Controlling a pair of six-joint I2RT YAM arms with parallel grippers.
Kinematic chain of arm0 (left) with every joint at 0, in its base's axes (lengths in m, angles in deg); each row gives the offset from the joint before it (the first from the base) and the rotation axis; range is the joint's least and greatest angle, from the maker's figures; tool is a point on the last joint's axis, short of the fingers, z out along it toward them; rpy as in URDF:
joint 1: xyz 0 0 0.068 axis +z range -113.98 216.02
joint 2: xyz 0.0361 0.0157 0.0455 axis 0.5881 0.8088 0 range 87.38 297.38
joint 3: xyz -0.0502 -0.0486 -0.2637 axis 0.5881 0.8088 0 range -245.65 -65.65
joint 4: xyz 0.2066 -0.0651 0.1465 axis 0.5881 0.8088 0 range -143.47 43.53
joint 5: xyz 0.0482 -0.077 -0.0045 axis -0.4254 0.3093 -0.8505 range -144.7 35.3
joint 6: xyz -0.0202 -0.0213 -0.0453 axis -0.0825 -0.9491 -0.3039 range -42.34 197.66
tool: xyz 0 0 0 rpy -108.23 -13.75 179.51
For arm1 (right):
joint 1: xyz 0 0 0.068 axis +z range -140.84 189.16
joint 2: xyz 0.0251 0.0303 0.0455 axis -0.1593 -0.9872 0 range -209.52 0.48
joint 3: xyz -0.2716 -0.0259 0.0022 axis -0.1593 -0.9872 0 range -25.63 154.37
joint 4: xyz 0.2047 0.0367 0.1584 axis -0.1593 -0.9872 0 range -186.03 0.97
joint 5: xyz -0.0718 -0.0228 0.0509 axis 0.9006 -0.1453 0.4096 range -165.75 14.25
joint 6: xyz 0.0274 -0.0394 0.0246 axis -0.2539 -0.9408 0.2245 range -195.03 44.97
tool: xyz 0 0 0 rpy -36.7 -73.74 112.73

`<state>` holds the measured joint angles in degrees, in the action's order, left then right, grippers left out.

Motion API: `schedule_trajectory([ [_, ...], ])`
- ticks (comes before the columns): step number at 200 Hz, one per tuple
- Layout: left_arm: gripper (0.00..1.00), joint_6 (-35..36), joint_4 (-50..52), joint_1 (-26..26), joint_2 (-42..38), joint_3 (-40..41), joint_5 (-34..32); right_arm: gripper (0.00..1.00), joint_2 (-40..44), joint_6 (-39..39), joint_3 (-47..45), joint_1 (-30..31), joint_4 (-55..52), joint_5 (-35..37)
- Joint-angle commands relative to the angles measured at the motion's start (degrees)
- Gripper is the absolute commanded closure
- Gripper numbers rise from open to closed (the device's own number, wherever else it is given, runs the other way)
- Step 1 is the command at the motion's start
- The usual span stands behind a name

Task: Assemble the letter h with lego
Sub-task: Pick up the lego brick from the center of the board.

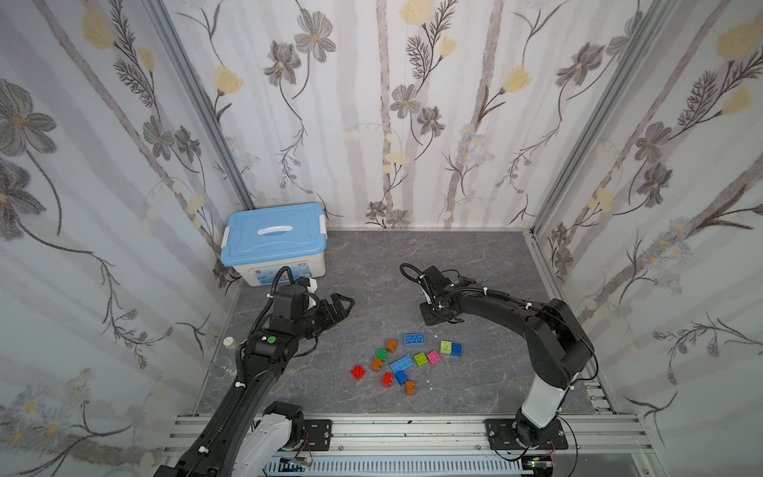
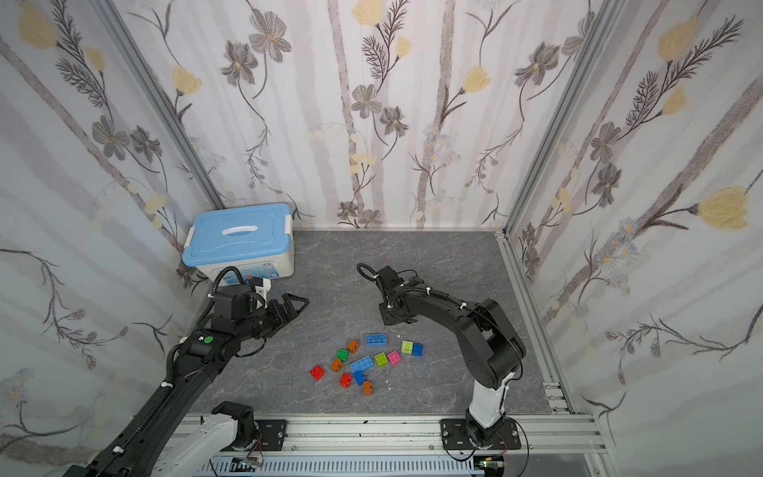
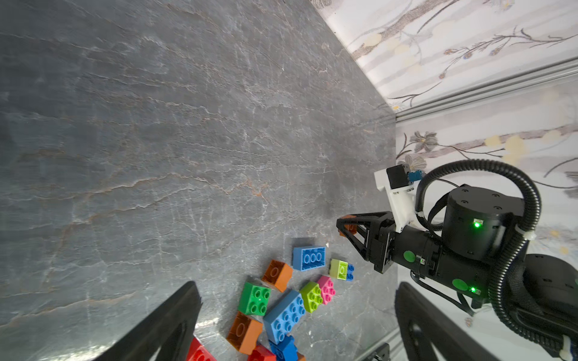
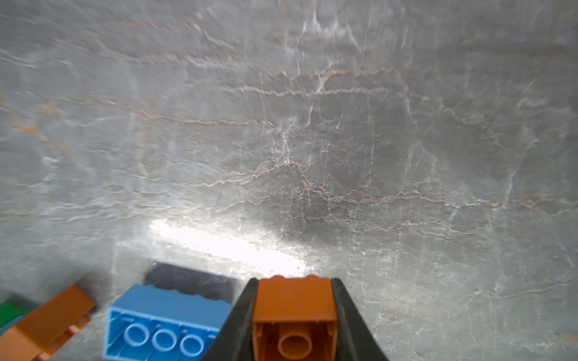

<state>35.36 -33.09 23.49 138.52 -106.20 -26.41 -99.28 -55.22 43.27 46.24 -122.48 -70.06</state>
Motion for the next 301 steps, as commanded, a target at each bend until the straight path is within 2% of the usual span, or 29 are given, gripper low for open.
schedule_trajectory([
  [1, 0.00, -5.94, -6.29, 0.02, 2.40, -2.13, 10.18, 0.72, 6.28, -3.12, -3.78, 0.49, 10.81, -4.82],
  [20, 0.00, -8.17, -9.37, -0.07, 6.07, -5.21, 15.69, 0.70, 12.00, -5.69, -6.99, 0.95, 20.95, -13.06],
  [53, 0.00, -13.99, -15.42, -1.34, 13.38, -9.42, 23.60, 0.71, 15.65, -7.00, -8.95, 1.26, 35.38, -25.85],
  [79, 0.03, -17.90, -19.54, -4.17, 16.56, -10.69, 27.00, 0.71, 18.79, -6.83, -13.07, 2.00, 50.62, -31.14],
  [99, 0.04, -21.89, -24.29, -6.60, 18.33, -11.34, 30.00, 0.72, 20.67, -10.12, -15.86, 3.37, 59.95, -33.92],
  [129, 0.08, -24.09, -27.01, -9.95, 19.90, -13.03, 30.44, 0.72, 22.07, -14.03, -18.49, 6.55, 67.12, -34.16],
  [171, 0.16, -29.03, -31.60, -10.89, 20.32, -12.45, 29.09, 0.73, 23.29, -17.30, -21.49, 8.70, 75.17, -32.11],
  [206, 0.38, -31.81, -35.16, -11.33, 19.13, -11.35, 28.53, 0.72, 23.17, -18.42, -21.97, 8.80, 74.70, -30.05],
  [244, 0.43, -31.94, -34.88, -11.39, 17.97, -11.10, 28.06, 0.71, 22.66, -18.36, -24.22, 8.80, 77.84, -24.64],
  [272, 0.55, -31.90, -34.79, -11.45, 17.73, -10.90, 27.87, 0.71, 22.13, -18.28, -24.93, 8.80, 78.82, -22.12],
  [288, 0.59, -31.71, -34.72, -11.46, 17.77, -10.86, 28.03, 0.70, 22.07, -18.22, -25.44, 8.81, 79.84, -21.17],
  [301, 0.67, -31.56, -34.64, -11.44, 17.84, -10.86, 28.15, 0.70, 21.96, -18.32, -25.46, 8.89, 79.86, -21.41],
])
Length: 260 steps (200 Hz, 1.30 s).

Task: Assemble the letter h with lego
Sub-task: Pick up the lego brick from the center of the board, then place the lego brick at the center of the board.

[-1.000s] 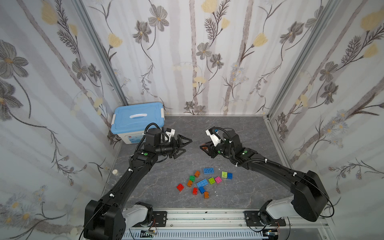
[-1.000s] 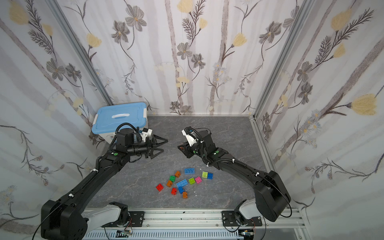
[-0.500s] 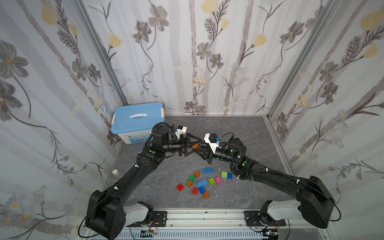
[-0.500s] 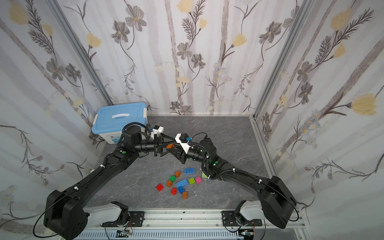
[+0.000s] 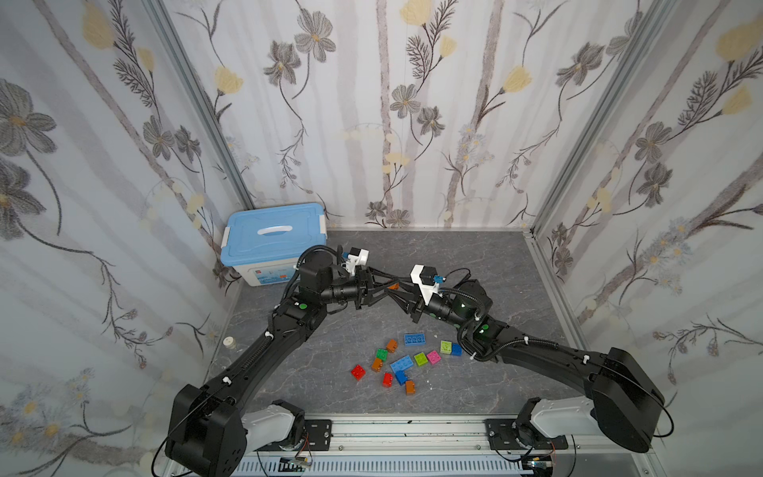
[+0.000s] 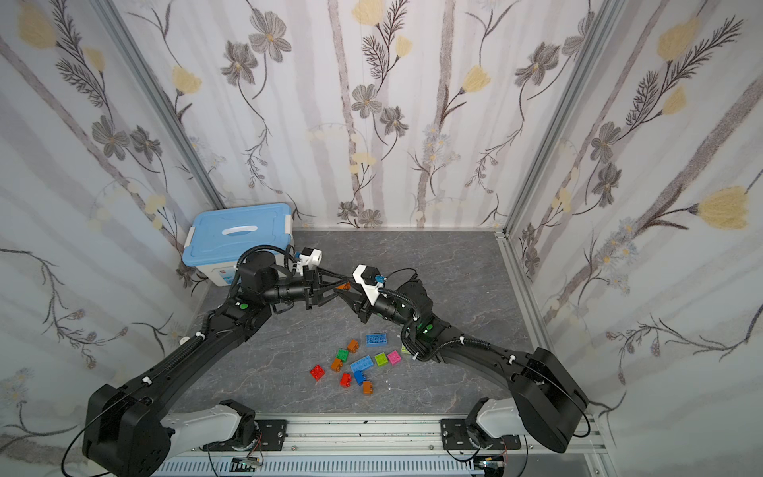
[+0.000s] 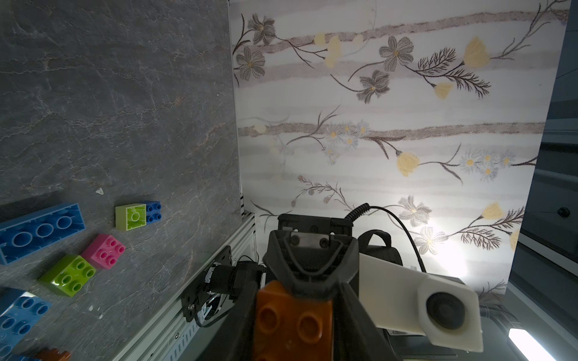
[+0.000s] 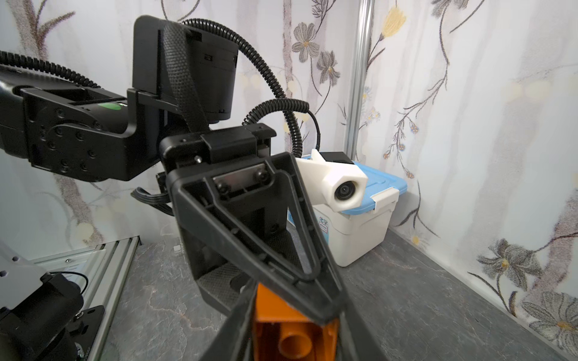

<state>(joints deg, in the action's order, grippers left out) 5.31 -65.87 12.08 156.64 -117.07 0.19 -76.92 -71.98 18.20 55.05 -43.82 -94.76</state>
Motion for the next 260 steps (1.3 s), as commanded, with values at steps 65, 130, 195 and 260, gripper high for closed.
schedule_trajectory([
  [65, 0.76, 13.33, 16.58, 0.02, -1.24, -4.67, -4.28, 0.45, -0.52, -1.64, -0.07, 0.02, -2.75, 3.76],
  [130, 0.74, 37.88, 39.39, -0.11, 1.11, -10.71, -31.85, 0.07, 4.31, 3.34, -2.88, -0.18, -18.58, 14.76],
  [195, 0.73, 45.87, 35.40, -6.42, 17.53, -10.94, -60.67, 0.10, 1.78, 19.53, 6.12, -4.31, -56.55, 32.94],
  [260, 0.71, 44.08, 29.02, -8.06, 35.09, -13.63, -69.50, 0.12, 0.58, 24.56, 6.72, -5.85, -67.58, 34.74],
])
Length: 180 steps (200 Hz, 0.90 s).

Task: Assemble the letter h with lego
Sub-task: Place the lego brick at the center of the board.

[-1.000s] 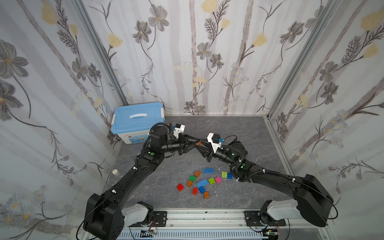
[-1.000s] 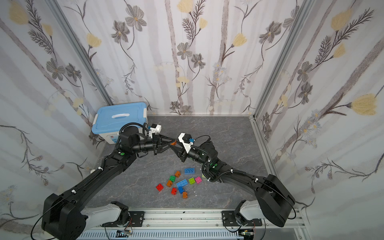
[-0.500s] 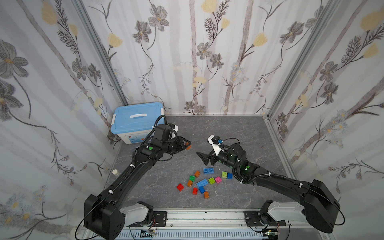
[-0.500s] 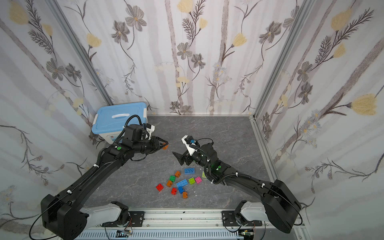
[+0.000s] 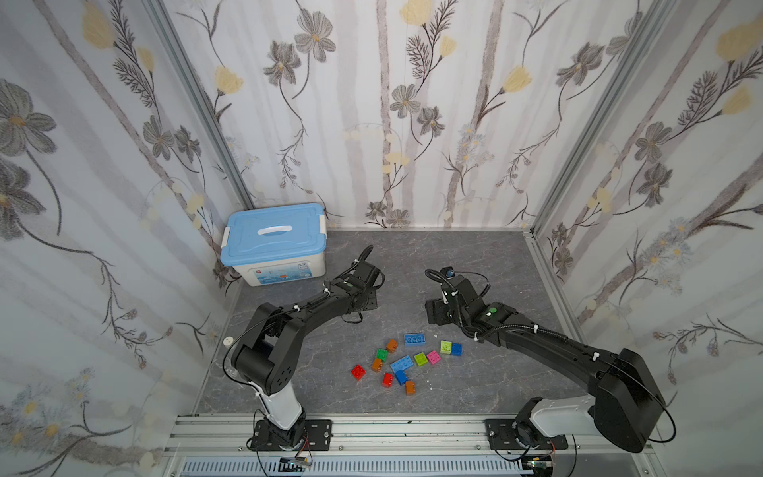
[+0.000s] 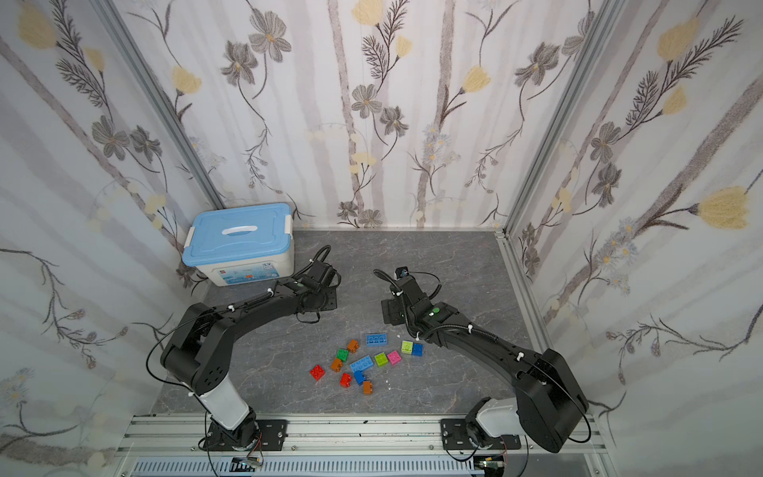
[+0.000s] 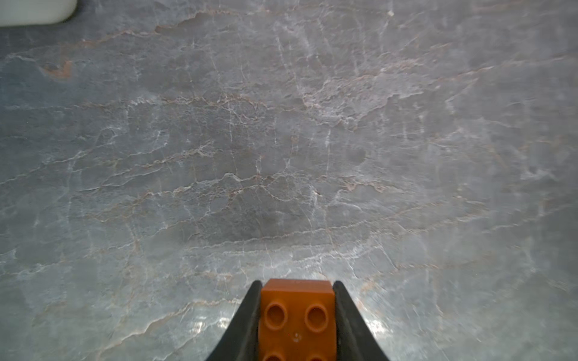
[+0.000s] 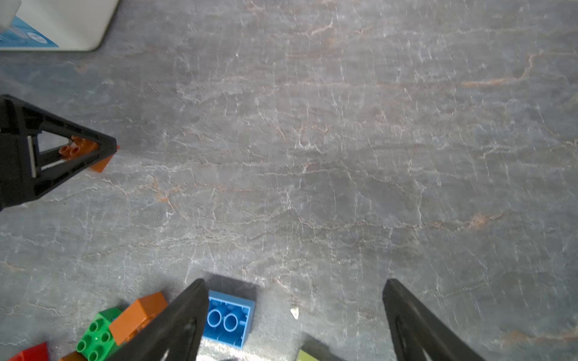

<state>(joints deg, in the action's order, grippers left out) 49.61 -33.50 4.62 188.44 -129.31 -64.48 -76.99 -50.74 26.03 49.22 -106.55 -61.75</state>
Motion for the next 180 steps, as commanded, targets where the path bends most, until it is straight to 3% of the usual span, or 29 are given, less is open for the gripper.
schedule_trajectory([
  [1, 0.71, -0.24, -3.35, -0.64, 3.41, -1.47, -4.91, 0.12, 0.65, 3.35, -1.12, 0.00, -4.83, 1.69],
  [38, 0.62, -0.11, -2.86, -1.25, 8.53, -3.16, -6.63, 0.12, 0.37, 3.41, -2.62, 0.05, -5.09, -0.28],
  [64, 0.46, -0.44, -1.96, -1.25, 10.12, -3.73, -7.08, 0.14, -0.83, 2.31, -1.91, 0.12, -6.82, -3.23],
  [88, 0.38, -0.25, -0.89, -1.26, 8.27, -4.04, -6.42, 0.15, -0.76, -0.58, -1.43, 0.46, -7.91, -7.69],
  [141, 0.25, -1.82, 10.21, -0.75, -6.39, -5.01, -5.12, 0.21, -3.27, -7.65, 6.01, 7.04, -11.86, -18.01],
  [180, 0.17, -3.99, 17.14, 4.90, -19.09, -0.06, -0.19, 0.25, -8.99, -9.26, 12.62, 17.08, -12.71, -22.68],
])
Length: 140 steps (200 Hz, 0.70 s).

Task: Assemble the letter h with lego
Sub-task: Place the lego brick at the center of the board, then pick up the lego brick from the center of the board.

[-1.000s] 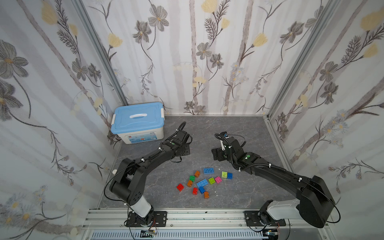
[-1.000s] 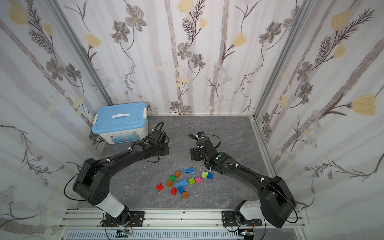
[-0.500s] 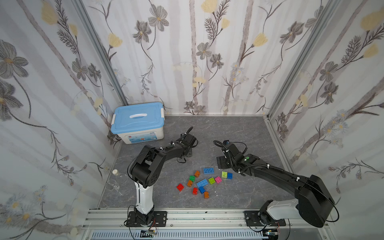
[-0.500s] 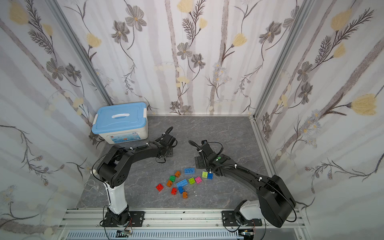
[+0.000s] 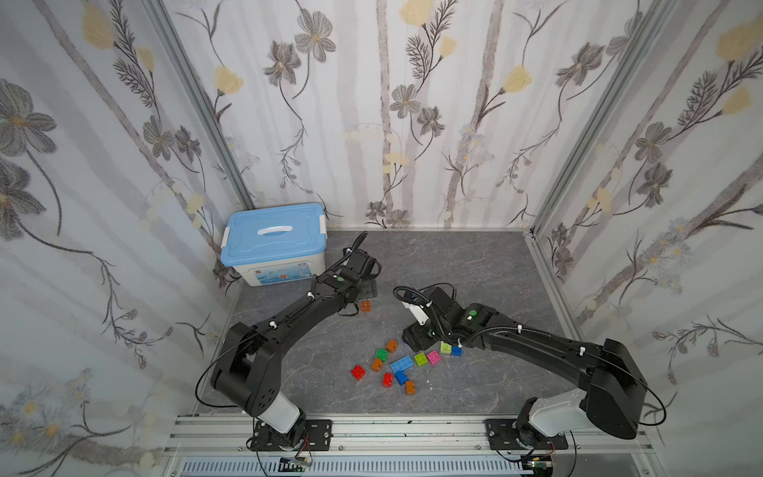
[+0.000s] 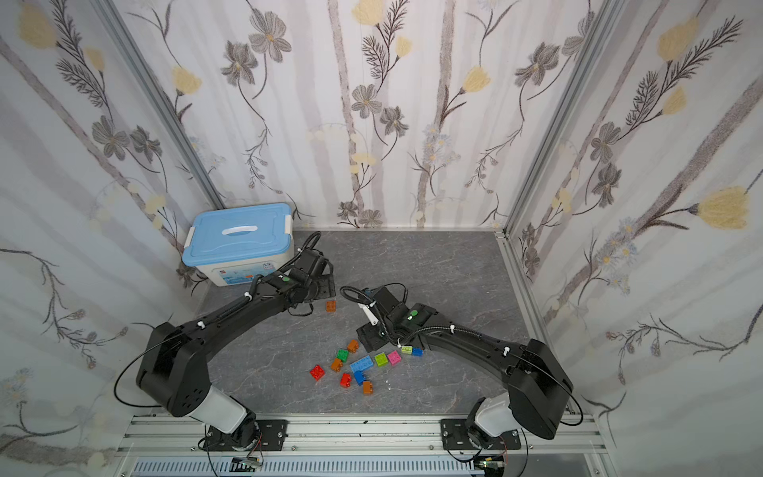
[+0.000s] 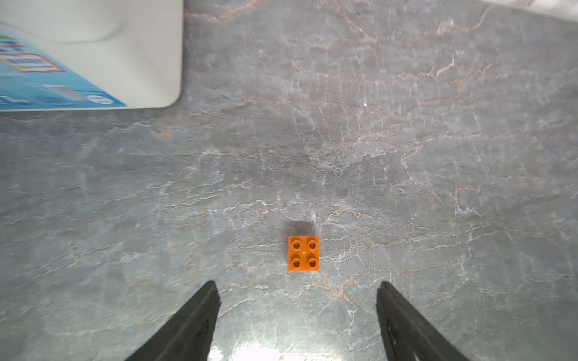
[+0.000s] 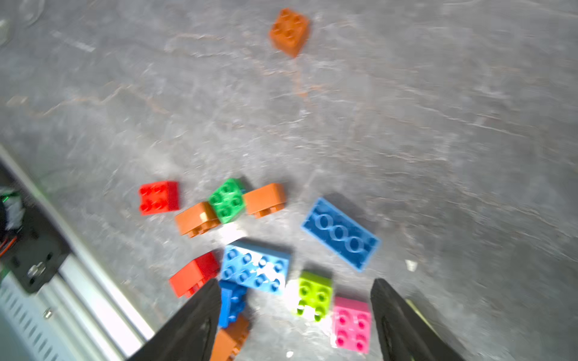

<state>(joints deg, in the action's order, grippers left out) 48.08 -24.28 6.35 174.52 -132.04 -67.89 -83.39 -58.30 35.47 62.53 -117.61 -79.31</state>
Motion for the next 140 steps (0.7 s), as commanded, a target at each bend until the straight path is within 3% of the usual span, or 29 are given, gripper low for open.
schedule_trajectory([
  [1, 0.17, -2.61, 8.08, 3.46, -5.32, 2.84, 3.55, 0.25, -2.82, -1.70, 3.38, 3.94, -1.65, -5.23],
  [35, 0.01, -8.32, 13.19, 14.19, -14.70, 8.71, 8.47, 0.28, -13.47, -0.52, 13.01, 12.76, -4.63, -4.53],
  [64, 0.00, -9.52, 14.74, 21.94, -22.77, 12.77, 6.94, 0.34, -21.88, 2.30, 20.07, 15.38, -7.32, -1.81],
  [90, 0.00, -10.14, 14.40, 30.30, -23.20, 15.52, 13.02, 0.37, -27.61, 2.98, 25.38, 16.10, -10.82, 0.05],
  [140, 0.00, -11.31, 13.11, 33.39, -23.80, 16.82, 15.76, 0.41, -35.04, 4.44, 32.54, 17.78, -15.27, 2.90],
])
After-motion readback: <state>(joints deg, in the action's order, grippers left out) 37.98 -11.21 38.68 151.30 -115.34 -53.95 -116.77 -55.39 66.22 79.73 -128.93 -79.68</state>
